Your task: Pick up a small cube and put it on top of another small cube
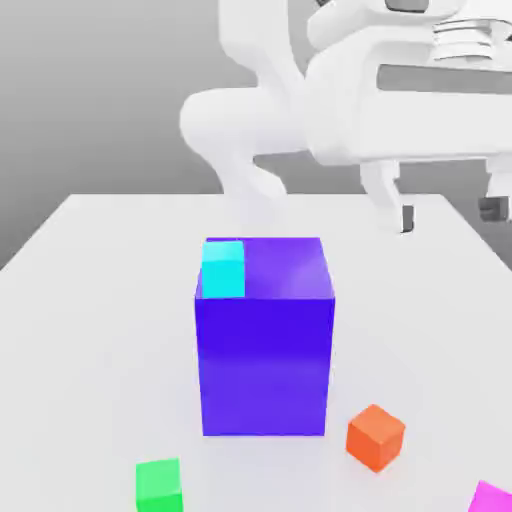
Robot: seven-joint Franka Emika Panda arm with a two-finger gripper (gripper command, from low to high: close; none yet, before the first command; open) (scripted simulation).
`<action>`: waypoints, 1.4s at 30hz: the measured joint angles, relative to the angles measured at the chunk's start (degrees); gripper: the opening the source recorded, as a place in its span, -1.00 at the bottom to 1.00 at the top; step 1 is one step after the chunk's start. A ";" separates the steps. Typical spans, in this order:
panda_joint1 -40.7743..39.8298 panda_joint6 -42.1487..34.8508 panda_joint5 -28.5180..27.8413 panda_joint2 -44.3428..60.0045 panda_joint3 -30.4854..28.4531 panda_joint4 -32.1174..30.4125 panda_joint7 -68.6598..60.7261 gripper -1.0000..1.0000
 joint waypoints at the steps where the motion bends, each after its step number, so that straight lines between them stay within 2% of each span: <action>1: 0.73 0.45 -0.29 2.08 0.26 0.31 -0.64 0.00; 13: 6.18 5.70 -5.76 27.24 3.22 4.09 -7.00 0.00; 17: 7.60 10.76 -7.67 35.57 2.28 5.87 -6.59 0.00; 18: 7.91 11.99 -7.90 37.23 1.93 6.26 -6.46 -1.00; 25: 7.97 12.09 -7.91 37.45 1.89 6.31 -6.47 -1.00; 30: 6.41 5.60 -6.78 31.14 2.91 4.82 -9.08 -1.00; 42: 0.92 -16.07 -20.58 37.45 -5.52 14.20 -32.91 -1.00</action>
